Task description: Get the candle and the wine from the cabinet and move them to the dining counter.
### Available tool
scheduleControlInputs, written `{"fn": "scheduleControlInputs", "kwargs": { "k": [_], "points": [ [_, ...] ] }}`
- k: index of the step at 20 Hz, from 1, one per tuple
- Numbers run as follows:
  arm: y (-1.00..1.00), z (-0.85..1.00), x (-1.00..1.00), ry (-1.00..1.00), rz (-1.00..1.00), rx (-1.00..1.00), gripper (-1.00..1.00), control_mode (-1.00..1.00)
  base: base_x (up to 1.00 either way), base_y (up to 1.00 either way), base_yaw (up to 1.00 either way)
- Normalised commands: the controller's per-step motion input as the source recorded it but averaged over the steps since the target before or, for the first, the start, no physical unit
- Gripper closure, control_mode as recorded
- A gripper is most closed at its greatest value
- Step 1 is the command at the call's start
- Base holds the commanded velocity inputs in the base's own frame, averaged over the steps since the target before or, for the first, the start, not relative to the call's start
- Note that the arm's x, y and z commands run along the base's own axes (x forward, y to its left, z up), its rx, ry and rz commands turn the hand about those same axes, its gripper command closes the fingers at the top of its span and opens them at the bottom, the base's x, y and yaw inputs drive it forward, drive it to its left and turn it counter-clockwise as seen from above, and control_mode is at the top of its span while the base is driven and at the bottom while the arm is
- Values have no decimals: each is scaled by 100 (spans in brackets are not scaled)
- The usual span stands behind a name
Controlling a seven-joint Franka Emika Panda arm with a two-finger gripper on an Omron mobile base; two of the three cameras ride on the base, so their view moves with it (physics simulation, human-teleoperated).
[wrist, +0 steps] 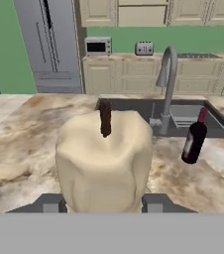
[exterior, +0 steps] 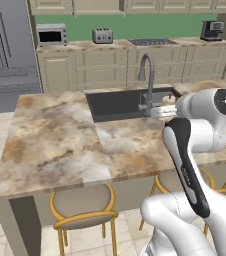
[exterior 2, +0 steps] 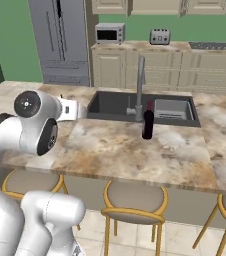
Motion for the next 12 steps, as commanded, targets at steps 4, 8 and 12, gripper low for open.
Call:
{"fn": "scheduleControlInputs", "kwargs": {
  "k": [4, 8, 12],
  "points": [
    [4, -83, 100, 6, 12, -4, 100, -100, 0, 0, 0],
    [0, -79, 92, 6, 12, -1, 100, -100, 0, 0, 0],
    [0, -66, 67, 12, 9, 0, 100, -100, 0, 0, 0]
  ]
}}
